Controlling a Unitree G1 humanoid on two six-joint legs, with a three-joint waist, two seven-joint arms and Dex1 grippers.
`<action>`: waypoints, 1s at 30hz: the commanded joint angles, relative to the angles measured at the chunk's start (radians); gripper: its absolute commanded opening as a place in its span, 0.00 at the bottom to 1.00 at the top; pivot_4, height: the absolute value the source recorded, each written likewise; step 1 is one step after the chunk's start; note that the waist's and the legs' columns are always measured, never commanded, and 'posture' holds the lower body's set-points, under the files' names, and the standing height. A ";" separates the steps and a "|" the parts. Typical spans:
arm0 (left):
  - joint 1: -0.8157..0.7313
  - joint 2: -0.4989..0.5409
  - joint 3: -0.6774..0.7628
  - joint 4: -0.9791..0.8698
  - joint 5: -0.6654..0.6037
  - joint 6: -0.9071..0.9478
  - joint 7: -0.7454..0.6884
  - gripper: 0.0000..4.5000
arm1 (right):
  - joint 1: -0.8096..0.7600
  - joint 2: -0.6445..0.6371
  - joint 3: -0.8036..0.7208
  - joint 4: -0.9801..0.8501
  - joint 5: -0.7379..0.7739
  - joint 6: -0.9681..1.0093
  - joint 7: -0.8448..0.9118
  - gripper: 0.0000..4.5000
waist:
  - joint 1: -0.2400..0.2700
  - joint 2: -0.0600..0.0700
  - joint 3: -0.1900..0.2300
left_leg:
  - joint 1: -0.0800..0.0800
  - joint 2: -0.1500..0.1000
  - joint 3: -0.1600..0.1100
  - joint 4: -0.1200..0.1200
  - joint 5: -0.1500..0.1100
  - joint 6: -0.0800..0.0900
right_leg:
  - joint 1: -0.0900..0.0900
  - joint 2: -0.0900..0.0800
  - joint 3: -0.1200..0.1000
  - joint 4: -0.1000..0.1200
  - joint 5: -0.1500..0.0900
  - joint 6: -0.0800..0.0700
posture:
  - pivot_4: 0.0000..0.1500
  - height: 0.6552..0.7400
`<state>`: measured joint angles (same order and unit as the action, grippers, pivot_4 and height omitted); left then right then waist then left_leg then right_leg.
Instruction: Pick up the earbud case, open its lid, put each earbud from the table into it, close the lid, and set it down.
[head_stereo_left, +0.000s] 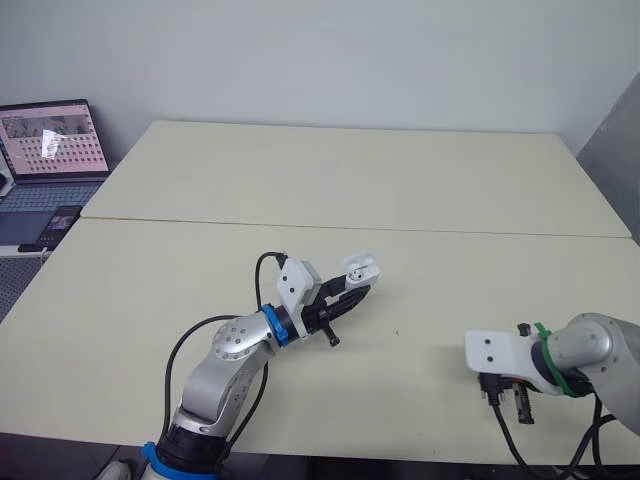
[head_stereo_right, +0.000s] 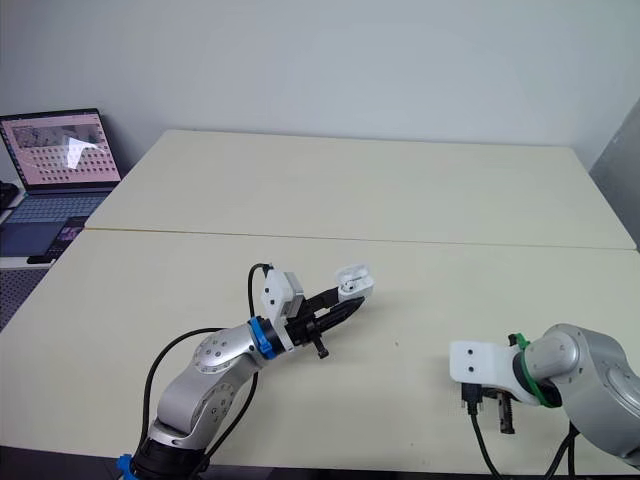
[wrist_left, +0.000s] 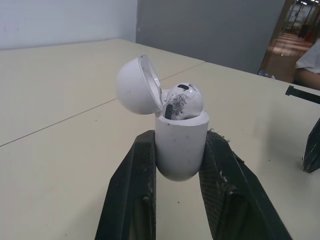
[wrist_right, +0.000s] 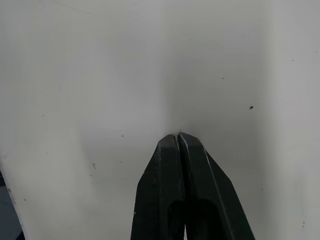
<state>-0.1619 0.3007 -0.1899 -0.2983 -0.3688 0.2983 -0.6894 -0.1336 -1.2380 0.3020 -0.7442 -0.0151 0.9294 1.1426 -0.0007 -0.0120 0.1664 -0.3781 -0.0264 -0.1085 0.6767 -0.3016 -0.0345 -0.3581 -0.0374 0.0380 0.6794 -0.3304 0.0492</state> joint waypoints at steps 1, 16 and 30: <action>-0.012 -0.007 -0.005 -0.015 0.001 -0.014 -0.004 0.18 | 0.002 -0.020 -0.057 -0.033 0.034 0.024 -0.006 0.01 | 0.000 0.000 0.000 | 0.000 0.000 0.000 0.000 0.000 0.000 | 0.000 0.000 0.000 0.000 0.000 0.000 | 1.00 1.00; -0.012 -0.002 -0.008 -0.004 -0.002 -0.019 -0.016 0.18 | 0.181 0.081 -0.261 -0.148 0.190 0.351 -0.191 0.46 | 0.001 0.000 0.000 | -0.001 0.000 0.000 0.000 0.000 0.000 | -0.001 0.000 0.000 0.000 0.000 0.000 | 1.00 1.00; -0.026 -0.007 -0.014 0.013 0.004 -0.024 -0.035 0.18 | 0.137 0.142 -0.286 -0.194 0.292 0.529 -0.348 0.46 | 0.001 0.000 0.000 | -0.001 0.000 0.000 0.000 0.000 0.000 | -0.001 0.000 0.000 0.000 0.000 0.000 | 1.00 1.00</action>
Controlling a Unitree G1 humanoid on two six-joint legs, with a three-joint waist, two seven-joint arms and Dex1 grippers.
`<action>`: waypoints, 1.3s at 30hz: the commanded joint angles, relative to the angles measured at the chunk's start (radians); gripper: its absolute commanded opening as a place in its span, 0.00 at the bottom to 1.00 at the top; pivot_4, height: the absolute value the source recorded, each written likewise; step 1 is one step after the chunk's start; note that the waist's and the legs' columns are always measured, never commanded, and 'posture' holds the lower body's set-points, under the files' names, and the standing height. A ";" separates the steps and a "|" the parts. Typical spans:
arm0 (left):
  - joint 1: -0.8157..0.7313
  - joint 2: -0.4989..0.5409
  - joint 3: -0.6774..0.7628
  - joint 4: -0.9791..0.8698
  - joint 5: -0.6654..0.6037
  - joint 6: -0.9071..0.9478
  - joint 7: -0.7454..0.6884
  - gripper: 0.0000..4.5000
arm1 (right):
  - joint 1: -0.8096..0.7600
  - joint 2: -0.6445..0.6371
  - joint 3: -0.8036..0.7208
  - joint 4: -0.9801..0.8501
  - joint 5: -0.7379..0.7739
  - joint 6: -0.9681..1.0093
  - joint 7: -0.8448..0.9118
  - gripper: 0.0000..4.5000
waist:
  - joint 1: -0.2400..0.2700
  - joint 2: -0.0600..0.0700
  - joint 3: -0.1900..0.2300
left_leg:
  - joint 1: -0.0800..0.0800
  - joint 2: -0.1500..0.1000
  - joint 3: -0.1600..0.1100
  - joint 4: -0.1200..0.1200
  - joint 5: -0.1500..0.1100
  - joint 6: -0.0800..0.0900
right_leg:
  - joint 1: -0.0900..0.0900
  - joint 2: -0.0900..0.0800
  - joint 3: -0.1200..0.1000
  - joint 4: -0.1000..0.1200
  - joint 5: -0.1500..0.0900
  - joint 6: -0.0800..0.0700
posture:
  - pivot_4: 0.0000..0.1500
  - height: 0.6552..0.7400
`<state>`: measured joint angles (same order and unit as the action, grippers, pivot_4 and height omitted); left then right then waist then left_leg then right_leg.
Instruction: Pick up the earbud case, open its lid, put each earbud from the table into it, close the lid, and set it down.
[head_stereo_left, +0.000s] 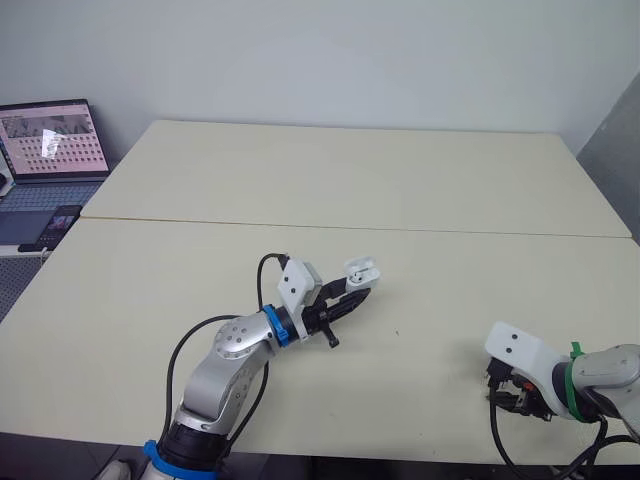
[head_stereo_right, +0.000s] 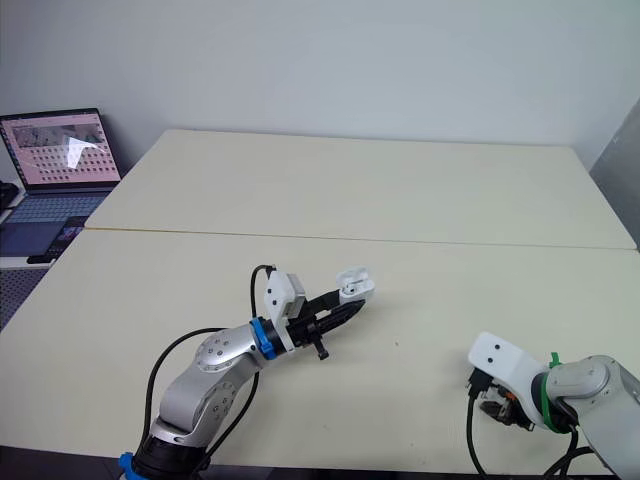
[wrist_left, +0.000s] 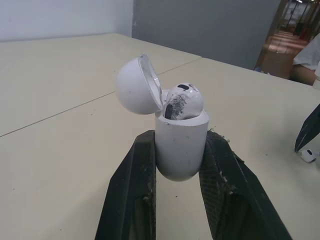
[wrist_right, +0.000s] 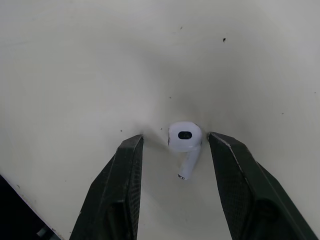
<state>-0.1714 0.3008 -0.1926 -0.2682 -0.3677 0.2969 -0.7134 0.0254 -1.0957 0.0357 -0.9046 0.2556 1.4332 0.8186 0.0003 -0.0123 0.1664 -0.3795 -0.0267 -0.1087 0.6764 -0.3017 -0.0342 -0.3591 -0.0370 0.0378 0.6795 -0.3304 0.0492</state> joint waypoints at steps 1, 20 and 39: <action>-0.016 -0.007 -0.012 -0.019 0.003 -0.022 -0.011 0.18 | -0.030 -0.001 -0.020 -0.036 0.032 0.033 -0.029 0.46 | 0.000 0.000 0.000 | 0.000 0.000 0.000 0.000 0.000 0.000 | 0.000 0.000 0.000 0.000 0.000 0.000 | 1.00 1.00; -0.004 -0.007 -0.011 -0.040 -0.001 -0.006 0.000 0.18 | -0.071 -0.077 -0.083 -0.054 0.163 0.036 -0.049 0.00 | -0.001 0.000 0.000 | 0.000 0.000 0.000 0.000 0.000 0.000 | 0.000 0.000 0.000 0.000 0.000 0.000 | 1.00 1.00; -0.005 -0.014 -0.012 -0.034 0.003 -0.007 0.002 0.18 | 0.036 -0.124 -0.119 -0.028 0.199 0.024 -0.105 0.26 | 0.001 0.000 0.000 | -0.001 0.000 0.000 0.000 0.000 0.000 | 0.000 0.000 0.000 0.000 0.000 0.000 | 1.00 1.00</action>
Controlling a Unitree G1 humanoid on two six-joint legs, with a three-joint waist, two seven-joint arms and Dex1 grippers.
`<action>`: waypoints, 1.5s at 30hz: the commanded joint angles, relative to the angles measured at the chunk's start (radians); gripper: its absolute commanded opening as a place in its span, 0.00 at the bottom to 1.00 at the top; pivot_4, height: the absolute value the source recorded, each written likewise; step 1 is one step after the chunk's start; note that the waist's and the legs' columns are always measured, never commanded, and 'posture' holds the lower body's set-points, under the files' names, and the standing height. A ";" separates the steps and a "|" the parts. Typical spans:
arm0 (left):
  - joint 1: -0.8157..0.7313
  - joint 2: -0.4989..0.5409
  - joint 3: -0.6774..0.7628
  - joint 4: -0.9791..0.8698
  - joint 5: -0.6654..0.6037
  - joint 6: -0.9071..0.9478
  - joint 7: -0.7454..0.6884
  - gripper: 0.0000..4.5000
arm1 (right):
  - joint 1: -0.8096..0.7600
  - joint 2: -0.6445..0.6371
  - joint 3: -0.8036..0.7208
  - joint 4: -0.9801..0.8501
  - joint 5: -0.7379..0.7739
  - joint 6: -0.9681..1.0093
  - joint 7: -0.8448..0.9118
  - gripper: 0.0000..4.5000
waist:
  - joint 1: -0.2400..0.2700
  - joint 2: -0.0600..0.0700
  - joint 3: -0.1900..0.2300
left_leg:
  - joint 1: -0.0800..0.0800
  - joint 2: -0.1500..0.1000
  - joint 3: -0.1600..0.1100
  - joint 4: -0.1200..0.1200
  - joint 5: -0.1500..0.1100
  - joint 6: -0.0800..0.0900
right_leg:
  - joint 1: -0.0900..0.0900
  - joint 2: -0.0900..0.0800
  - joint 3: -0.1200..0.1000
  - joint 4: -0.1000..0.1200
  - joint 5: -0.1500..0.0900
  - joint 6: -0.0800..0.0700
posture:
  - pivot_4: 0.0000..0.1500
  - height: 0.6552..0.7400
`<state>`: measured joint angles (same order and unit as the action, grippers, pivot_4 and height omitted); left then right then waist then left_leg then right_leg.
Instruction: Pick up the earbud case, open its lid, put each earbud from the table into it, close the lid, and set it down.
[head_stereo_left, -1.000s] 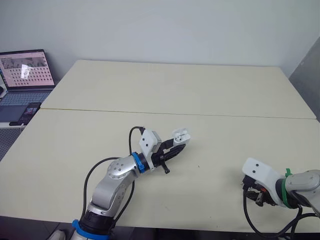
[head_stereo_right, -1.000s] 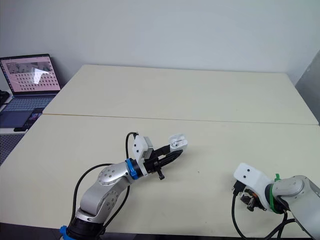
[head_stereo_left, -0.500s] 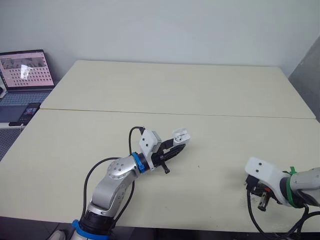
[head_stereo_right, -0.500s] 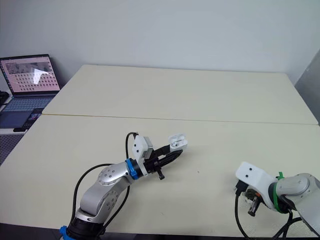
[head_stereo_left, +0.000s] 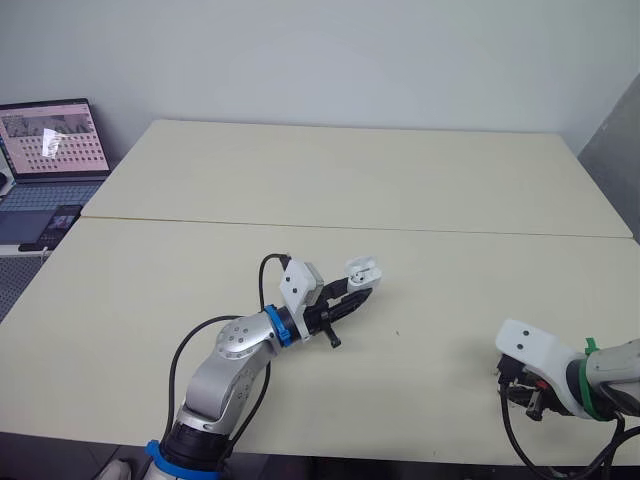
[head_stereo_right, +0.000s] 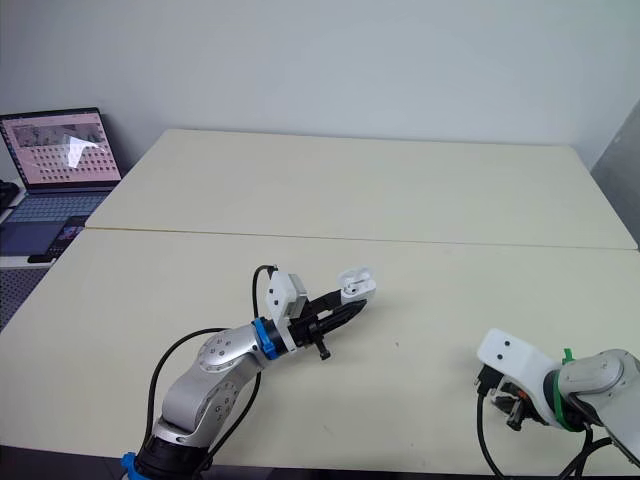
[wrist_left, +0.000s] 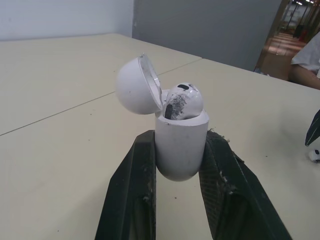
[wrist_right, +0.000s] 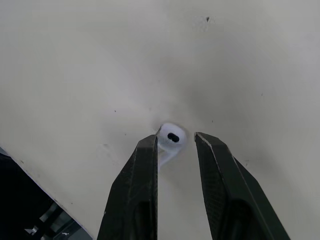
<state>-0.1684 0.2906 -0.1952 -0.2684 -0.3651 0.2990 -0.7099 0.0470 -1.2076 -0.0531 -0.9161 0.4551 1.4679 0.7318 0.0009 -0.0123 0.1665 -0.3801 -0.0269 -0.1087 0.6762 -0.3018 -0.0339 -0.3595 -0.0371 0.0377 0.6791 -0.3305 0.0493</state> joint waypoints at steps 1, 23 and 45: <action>-0.009 -0.004 -0.010 -0.035 0.000 -0.006 0.000 0.18 | 0.020 -0.006 -0.034 -0.015 -0.003 -0.014 -0.025 0.26 | 0.000 0.000 0.000 | 0.000 0.000 0.000 0.000 0.000 0.000 | 0.000 0.000 0.000 0.000 0.000 0.000 | 1.00 1.00; -0.020 0.006 -0.007 -0.053 -0.006 0.016 -0.002 0.18 | 0.043 0.026 -0.065 -0.009 0.038 -0.015 -0.055 0.26 | 0.000 0.000 0.000 | 0.000 0.000 0.000 0.000 0.000 0.000 | 0.000 0.000 0.000 0.000 0.000 0.000 | 1.00 1.00; -0.027 0.010 -0.007 -0.049 -0.012 0.023 -0.006 0.18 | 0.079 0.162 -0.110 -0.029 0.090 -0.104 -0.103 0.01 | -0.001 0.000 0.000 | 0.000 0.000 0.000 0.000 0.000 0.000 | 0.000 0.000 0.000 0.000 0.000 0.000 | 1.00 1.00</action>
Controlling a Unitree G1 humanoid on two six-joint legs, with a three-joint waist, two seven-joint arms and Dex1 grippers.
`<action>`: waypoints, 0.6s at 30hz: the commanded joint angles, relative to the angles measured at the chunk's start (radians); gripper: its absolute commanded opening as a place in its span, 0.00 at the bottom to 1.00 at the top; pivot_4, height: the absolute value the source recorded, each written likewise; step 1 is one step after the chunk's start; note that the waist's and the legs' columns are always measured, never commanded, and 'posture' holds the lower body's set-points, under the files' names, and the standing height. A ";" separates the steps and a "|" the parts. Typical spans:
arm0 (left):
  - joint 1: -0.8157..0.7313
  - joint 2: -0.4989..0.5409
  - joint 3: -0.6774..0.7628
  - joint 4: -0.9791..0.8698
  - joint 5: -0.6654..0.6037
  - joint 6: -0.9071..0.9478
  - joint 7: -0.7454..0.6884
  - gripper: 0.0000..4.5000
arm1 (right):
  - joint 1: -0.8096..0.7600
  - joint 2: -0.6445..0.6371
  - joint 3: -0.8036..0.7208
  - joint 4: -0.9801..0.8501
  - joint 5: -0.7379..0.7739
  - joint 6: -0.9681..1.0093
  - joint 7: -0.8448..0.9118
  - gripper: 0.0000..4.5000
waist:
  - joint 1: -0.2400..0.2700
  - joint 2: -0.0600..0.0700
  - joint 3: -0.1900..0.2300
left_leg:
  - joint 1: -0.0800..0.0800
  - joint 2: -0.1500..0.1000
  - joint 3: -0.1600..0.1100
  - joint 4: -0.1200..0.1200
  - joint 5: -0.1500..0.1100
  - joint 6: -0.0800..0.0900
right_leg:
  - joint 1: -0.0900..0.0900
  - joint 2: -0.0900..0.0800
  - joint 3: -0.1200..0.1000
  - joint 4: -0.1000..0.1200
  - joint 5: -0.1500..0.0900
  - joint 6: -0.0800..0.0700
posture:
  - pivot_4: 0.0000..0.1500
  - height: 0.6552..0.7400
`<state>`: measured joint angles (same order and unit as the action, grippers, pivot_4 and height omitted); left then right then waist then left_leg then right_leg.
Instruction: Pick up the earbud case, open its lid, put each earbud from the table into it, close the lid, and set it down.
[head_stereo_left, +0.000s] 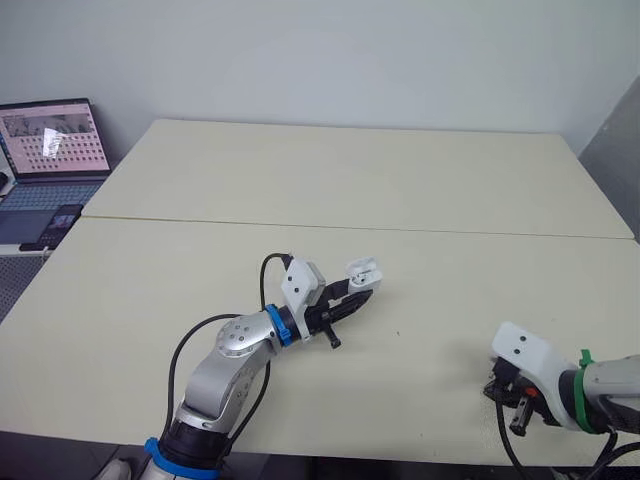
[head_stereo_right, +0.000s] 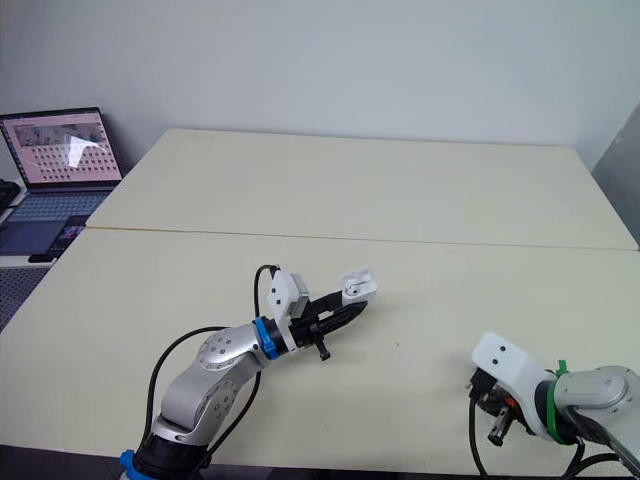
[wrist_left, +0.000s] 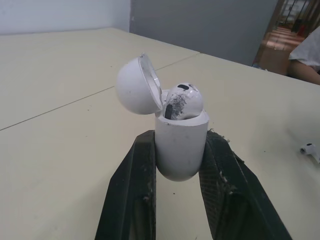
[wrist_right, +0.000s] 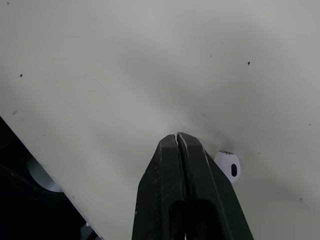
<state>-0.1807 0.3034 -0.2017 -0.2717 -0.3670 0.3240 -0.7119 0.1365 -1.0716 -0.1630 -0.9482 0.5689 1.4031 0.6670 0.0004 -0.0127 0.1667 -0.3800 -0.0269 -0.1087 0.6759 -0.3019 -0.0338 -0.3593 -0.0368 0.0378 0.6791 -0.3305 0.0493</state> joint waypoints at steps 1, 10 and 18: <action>-0.016 -0.002 -0.001 -0.046 -0.011 -0.001 -0.004 0.18 | -0.013 0.034 0.002 0.011 -0.028 -0.047 -0.049 0.01 | 0.000 0.000 0.000 | 0.000 0.000 0.000 0.000 0.000 0.000 | 0.000 0.000 0.000 0.000 0.000 0.000 | 1.00 1.00; -0.021 0.001 0.000 -0.054 -0.011 0.011 -0.003 0.18 | 0.045 -0.014 0.085 0.038 -0.070 -0.098 -0.071 0.01 | 0.000 0.000 0.000 | 0.000 0.000 0.000 0.000 0.000 0.000 | 0.000 0.000 0.000 0.000 0.000 0.000 | 1.00 1.00; -0.014 0.002 0.001 -0.064 -0.016 0.019 0.001 0.18 | 0.091 -0.038 0.049 0.020 -0.060 -0.103 -0.056 0.01 | 0.002 0.000 0.000 | 0.000 0.000 -0.001 0.000 0.000 0.000 | 0.001 0.000 -0.001 -0.001 0.000 0.000 | 1.00 1.00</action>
<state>-0.1885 0.3073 -0.2018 -0.2840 -0.3710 0.3450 -0.7099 0.2175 -1.1115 -0.1019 -0.9178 0.5005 1.2919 0.6074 0.0024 -0.0131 0.1666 -0.3799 -0.0272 -0.1095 0.6761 -0.3019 -0.0338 -0.3580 -0.0368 0.0371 0.6783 -0.3306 0.0494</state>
